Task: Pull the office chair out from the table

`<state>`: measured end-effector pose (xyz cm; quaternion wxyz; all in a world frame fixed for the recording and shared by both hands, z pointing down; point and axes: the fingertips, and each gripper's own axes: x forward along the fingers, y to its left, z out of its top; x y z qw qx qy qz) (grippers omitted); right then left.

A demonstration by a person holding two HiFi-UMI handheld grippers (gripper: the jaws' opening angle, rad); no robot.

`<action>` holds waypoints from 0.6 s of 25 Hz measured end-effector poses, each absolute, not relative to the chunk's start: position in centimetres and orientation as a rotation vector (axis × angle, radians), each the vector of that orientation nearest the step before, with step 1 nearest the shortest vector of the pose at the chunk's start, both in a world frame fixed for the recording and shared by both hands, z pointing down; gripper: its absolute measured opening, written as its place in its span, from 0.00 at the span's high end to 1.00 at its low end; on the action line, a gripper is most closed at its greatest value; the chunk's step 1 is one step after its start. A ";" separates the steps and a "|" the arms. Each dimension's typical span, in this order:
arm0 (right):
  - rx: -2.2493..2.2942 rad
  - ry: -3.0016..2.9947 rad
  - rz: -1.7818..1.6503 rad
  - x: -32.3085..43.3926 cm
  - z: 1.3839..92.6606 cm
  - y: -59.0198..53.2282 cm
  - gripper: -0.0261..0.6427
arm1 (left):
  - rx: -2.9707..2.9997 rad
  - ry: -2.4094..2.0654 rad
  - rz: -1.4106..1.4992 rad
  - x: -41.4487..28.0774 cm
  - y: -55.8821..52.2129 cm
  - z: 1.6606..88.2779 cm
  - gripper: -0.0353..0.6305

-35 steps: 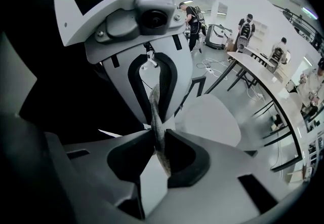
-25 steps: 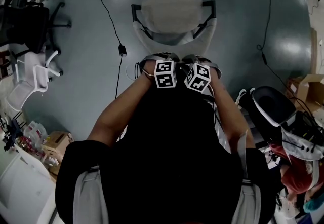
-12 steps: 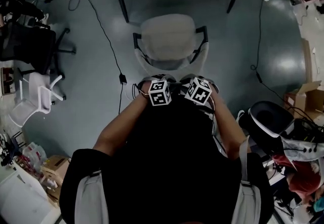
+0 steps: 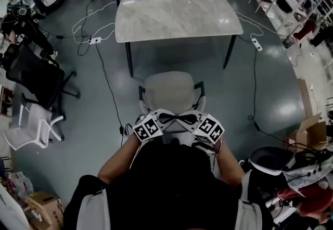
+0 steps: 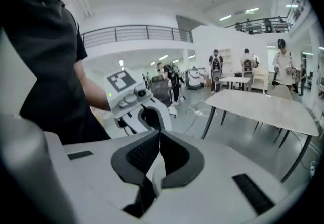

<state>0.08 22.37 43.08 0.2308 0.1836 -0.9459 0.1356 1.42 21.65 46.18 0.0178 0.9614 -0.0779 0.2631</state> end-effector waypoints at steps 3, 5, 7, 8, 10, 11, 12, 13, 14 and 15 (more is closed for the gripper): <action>0.575 -2.725 0.335 0.2 38.2 21.0 0.93 | 2.996 -0.298 0.616 1.1 20.3 41.9 0.93; 0.606 -2.783 0.295 0.2 35.5 20.1 0.93 | 3.022 -0.345 0.555 0.6 19.2 39.6 0.93; 0.642 -2.853 0.267 0.5 33.0 19.4 0.93 | 3.069 -0.381 0.545 0.3 18.5 37.9 0.93; 0.659 -2.892 0.258 0.7 31.9 19.2 0.93 | 3.087 -0.390 0.533 0.2 18.3 37.1 0.93; 0.687 -2.964 0.236 1.0 29.7 19.1 0.93 | 3.103 -0.396 0.468 0.0 18.3 35.2 0.93; 0.701 -2.989 0.219 1.1 28.8 19.0 0.93 | 3.101 -0.394 0.412 -0.1 18.3 34.1 0.93; 0.713 -3.005 0.198 1.0 28.1 18.8 0.93 | 3.092 -0.392 0.340 -0.3 18.2 32.8 0.93; 0.724 -3.014 0.175 0.9 27.6 18.6 0.93 | 3.079 -0.390 0.259 -0.5 18.1 31.4 0.93; 0.732 -3.016 0.155 0.8 27.4 18.4 0.93 | 3.064 -0.389 0.181 -0.8 17.9 30.1 0.93; 0.738 -3.013 0.141 0.8 27.3 18.2 0.93 | 3.048 -0.387 0.114 -1.0 17.9 28.8 0.93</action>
